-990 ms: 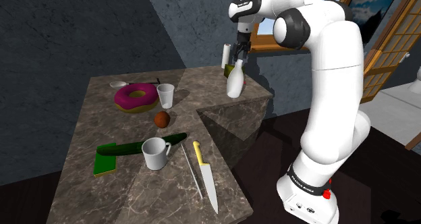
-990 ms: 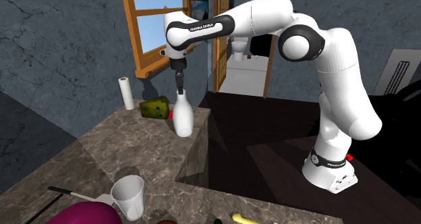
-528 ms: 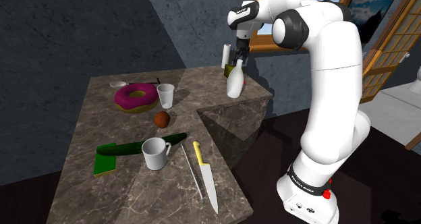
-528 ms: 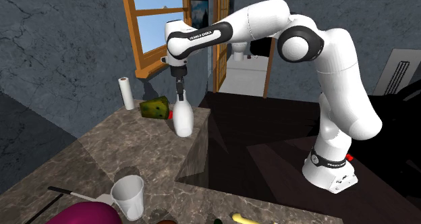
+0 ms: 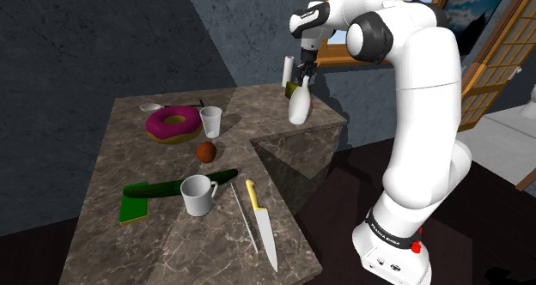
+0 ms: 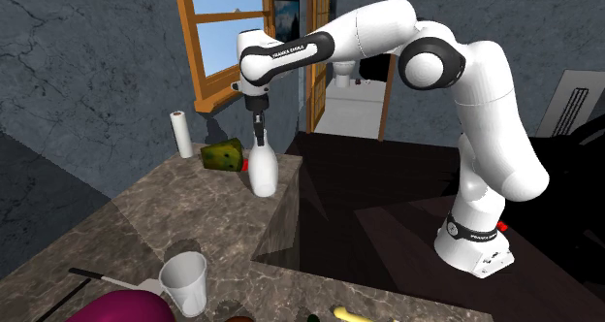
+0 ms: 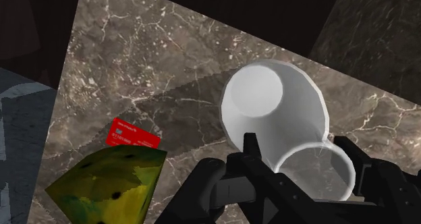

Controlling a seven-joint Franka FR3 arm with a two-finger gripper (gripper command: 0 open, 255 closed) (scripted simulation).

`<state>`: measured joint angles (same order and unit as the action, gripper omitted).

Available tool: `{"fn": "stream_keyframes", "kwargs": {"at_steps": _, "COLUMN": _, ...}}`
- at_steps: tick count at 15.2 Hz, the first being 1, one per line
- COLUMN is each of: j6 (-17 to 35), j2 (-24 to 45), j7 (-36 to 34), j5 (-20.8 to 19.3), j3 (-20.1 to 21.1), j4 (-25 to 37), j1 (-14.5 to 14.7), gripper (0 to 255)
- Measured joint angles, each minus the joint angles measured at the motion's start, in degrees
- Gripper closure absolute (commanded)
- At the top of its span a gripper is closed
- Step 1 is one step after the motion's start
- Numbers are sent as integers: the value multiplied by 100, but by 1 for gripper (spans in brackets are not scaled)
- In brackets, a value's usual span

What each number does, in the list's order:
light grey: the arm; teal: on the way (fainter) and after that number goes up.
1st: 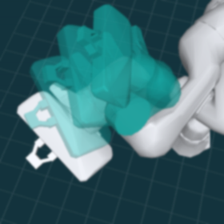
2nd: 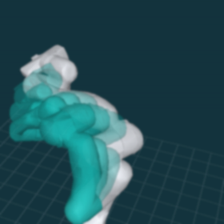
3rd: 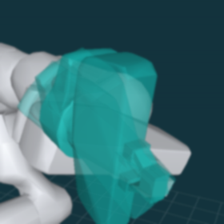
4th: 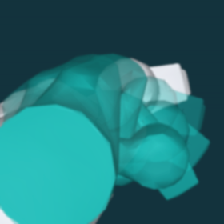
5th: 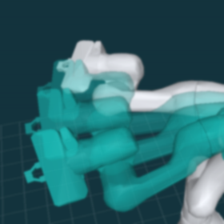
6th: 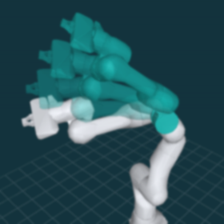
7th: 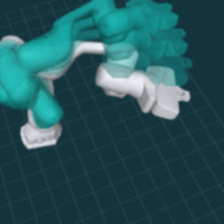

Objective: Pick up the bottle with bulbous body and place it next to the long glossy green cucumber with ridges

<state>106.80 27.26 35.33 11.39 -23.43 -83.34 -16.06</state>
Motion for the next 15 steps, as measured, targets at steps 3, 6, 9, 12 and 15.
{"fn": "stream_keyframes", "kwargs": {"at_steps": 3, "j6": 0, "j2": 0, "j7": 0, "j5": 0, "j3": 0, "j4": 0, "j1": 0, "gripper": 255}}
{"fn": "stream_keyframes", "kwargs": {"at_steps": 6, "j6": 0, "j2": -1, "j7": 0, "j5": 0, "j3": 0, "j4": -1, "j1": 1, "gripper": 255}}
{"fn": "stream_keyframes", "kwargs": {"at_steps": 9, "j6": -36, "j2": -1, "j7": -5, "j5": -2, "j3": -1, "j4": 33, "j1": -1, "gripper": 255}}
{"fn": "stream_keyframes", "kwargs": {"at_steps": 12, "j6": -211, "j2": -41, "j7": -12, "j5": -23, "j3": -14, "j4": 170, "j1": -14, "gripper": 255}}
{"fn": "stream_keyframes", "kwargs": {"at_steps": 15, "j6": -418, "j2": -52, "j7": -31, "j5": -33, "j3": -20, "j4": 370, "j1": -28, "gripper": 255}}
